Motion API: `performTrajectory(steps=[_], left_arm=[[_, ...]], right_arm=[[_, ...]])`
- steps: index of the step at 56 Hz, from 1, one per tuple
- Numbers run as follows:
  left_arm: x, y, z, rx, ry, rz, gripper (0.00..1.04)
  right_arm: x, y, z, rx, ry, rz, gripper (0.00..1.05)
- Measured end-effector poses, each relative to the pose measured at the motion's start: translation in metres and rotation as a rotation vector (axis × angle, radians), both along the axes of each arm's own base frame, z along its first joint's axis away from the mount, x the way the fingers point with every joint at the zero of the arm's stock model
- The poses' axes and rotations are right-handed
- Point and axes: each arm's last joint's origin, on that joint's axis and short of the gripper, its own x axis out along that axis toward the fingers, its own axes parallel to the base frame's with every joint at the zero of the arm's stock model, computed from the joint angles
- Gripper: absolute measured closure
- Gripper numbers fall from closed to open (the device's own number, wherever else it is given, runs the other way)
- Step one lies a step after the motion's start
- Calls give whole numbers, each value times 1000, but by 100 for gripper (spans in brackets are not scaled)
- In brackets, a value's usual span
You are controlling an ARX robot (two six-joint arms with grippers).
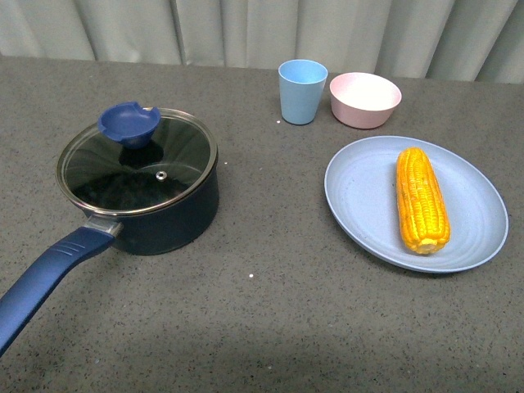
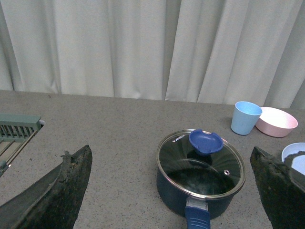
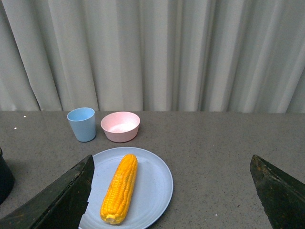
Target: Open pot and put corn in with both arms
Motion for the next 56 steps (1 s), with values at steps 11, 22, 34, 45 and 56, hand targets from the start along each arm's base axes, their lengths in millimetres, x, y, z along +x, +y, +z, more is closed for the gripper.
performTrajectory(steps=[11, 22, 34, 45, 56], left_arm=[[0, 0, 0, 0, 0, 0, 6], [0, 0, 0, 0, 0, 0, 6], [0, 0, 0, 0, 0, 0, 6], [0, 0, 0, 0, 0, 0, 6], [0, 0, 0, 0, 0, 0, 6]], right_arm=[[0, 0, 0, 0, 0, 0, 9], [0, 0, 0, 0, 0, 0, 9], [0, 0, 0, 0, 0, 0, 9], [0, 0, 0, 0, 0, 0, 9], [0, 0, 0, 0, 0, 0, 9]])
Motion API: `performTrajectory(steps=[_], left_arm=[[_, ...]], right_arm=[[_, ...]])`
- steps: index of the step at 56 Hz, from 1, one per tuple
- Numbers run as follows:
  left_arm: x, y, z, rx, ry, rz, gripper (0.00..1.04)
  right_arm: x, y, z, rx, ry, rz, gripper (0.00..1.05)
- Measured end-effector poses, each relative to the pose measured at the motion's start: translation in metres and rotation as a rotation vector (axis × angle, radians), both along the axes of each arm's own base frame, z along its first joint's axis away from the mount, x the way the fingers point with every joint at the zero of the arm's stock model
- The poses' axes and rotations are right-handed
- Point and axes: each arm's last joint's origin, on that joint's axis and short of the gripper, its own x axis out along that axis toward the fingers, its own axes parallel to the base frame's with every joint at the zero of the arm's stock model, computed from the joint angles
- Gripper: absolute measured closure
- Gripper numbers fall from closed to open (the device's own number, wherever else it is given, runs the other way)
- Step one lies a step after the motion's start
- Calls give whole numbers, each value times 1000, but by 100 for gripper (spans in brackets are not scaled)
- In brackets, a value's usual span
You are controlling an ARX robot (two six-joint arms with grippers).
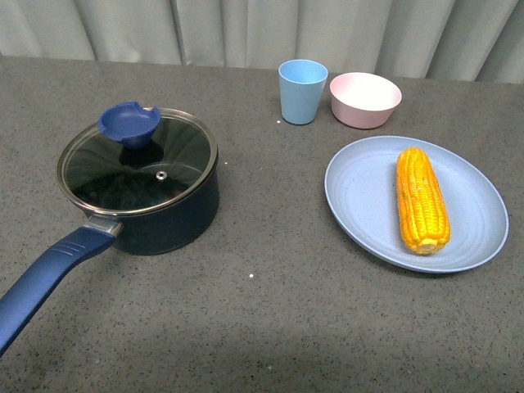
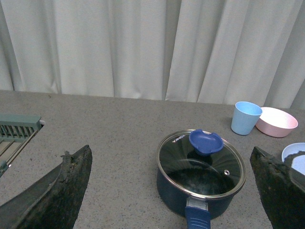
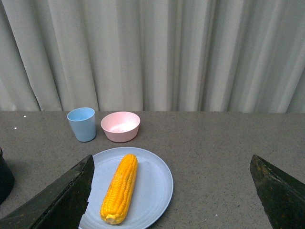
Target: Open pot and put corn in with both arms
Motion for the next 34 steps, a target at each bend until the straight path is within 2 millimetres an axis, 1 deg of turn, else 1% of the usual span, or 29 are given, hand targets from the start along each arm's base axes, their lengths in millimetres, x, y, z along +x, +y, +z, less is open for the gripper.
performTrajectory(steps=[34], left_arm=[[0, 0, 0, 0, 0, 0, 6]], right_arm=[[0, 0, 0, 0, 0, 0, 9]])
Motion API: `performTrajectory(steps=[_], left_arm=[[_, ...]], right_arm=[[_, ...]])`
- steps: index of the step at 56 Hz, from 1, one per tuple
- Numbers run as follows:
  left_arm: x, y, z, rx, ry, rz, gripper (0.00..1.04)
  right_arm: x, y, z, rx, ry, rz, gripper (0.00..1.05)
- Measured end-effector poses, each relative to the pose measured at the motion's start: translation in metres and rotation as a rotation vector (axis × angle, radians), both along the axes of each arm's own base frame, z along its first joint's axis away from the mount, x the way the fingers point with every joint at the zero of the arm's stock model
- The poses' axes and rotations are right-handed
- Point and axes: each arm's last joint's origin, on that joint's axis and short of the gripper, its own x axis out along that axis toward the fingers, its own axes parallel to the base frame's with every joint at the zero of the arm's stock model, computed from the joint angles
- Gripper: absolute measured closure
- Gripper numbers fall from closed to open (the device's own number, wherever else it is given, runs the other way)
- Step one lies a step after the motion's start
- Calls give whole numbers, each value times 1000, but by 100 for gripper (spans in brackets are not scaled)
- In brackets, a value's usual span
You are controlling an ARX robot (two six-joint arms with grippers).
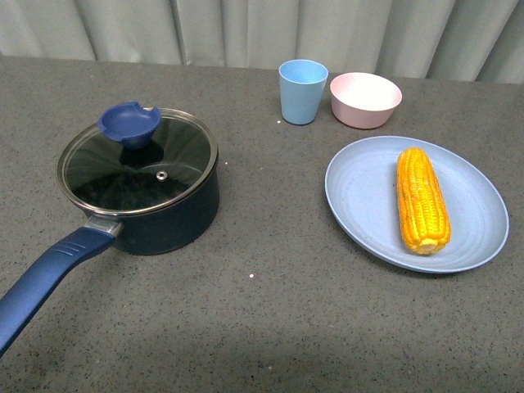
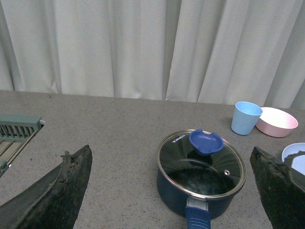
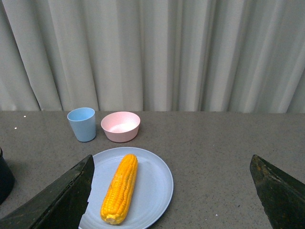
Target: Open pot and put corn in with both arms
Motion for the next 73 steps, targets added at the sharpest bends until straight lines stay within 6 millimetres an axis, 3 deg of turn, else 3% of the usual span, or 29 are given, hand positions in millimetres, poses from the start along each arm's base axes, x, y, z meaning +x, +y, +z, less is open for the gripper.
performTrajectory(steps=[73], left_arm=[[0, 0, 0, 0, 0, 0, 6]], right_arm=[[0, 0, 0, 0, 0, 0, 9]])
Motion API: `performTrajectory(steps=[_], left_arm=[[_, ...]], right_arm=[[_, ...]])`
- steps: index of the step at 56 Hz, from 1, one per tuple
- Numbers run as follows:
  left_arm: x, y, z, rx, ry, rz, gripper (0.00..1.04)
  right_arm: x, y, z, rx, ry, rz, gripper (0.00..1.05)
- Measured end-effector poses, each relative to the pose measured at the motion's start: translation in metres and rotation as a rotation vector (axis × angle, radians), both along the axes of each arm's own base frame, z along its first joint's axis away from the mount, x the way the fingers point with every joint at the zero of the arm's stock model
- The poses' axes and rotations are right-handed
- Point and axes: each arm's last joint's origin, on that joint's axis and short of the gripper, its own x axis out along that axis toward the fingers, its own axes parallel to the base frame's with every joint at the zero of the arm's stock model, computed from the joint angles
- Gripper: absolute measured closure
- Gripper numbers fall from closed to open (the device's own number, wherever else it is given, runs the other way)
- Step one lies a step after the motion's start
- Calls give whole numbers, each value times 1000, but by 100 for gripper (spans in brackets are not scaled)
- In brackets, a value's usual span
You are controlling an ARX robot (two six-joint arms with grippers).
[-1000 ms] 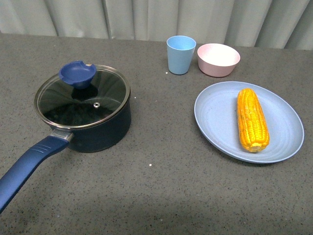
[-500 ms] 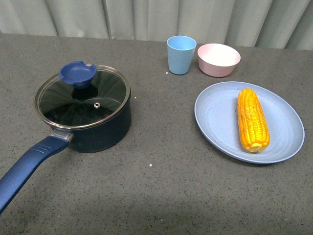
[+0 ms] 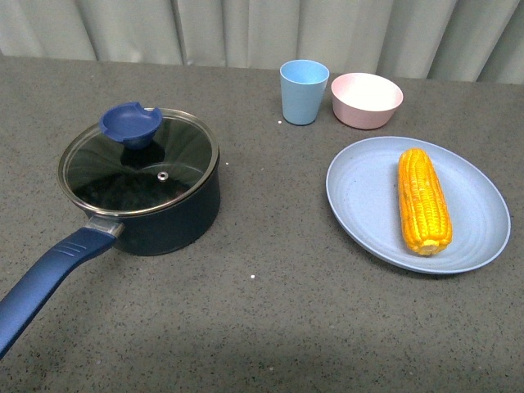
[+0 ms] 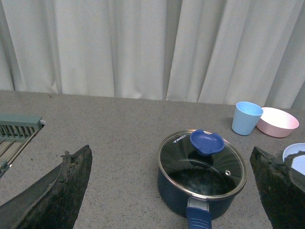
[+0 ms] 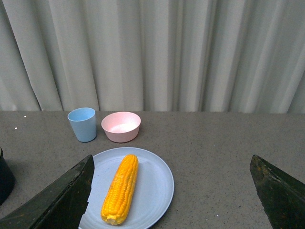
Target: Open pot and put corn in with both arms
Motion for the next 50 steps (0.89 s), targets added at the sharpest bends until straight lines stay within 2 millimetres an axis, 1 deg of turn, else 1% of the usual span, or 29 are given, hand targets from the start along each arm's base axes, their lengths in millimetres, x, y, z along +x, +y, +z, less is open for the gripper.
performTrajectory(steps=[45, 47, 48, 50], left_arm=[[0, 0, 0, 0, 0, 0, 6], [1, 0, -1, -1, 25, -30, 6], [2, 0, -2, -6, 70, -91, 6], [7, -1, -4, -25, 126, -150, 6]], right_arm=[[0, 0, 0, 0, 0, 0, 9], [0, 0, 0, 0, 0, 0, 9], [0, 0, 0, 0, 0, 0, 9], [0, 0, 0, 0, 0, 0, 9]])
